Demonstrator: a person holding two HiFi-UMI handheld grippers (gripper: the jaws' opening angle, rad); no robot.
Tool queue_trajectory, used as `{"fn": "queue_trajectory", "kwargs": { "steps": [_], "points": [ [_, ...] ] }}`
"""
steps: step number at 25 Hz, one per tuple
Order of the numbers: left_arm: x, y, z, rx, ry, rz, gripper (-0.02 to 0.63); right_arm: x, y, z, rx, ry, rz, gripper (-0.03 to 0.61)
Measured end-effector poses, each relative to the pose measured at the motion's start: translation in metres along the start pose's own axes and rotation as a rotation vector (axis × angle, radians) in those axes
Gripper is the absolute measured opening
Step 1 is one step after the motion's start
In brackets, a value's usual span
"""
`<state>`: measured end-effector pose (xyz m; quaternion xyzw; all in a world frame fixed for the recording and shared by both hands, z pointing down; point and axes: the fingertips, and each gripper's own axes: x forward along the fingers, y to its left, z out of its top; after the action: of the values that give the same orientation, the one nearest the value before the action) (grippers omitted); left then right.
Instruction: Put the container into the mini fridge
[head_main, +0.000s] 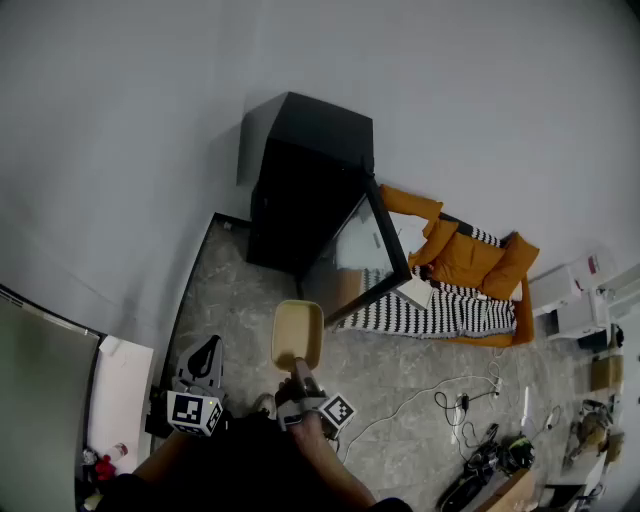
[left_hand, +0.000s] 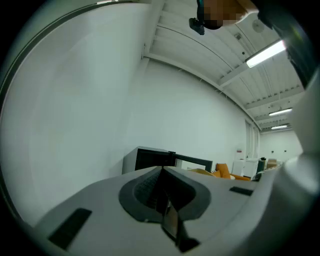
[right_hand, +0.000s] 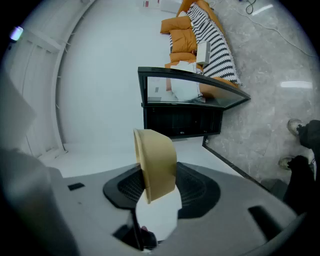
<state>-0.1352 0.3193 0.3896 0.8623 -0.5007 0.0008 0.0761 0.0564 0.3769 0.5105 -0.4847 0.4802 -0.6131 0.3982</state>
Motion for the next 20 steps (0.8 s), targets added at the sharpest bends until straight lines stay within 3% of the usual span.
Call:
{"fn": "queue_trajectory", "kwargs": {
  "steps": [20],
  "points": [
    [-0.011,0.001,0.004,-0.005,-0.005,-0.008,0.005,-0.006,-0.001,-0.011,0.02,-0.007,0.012,0.166]
  ]
}}
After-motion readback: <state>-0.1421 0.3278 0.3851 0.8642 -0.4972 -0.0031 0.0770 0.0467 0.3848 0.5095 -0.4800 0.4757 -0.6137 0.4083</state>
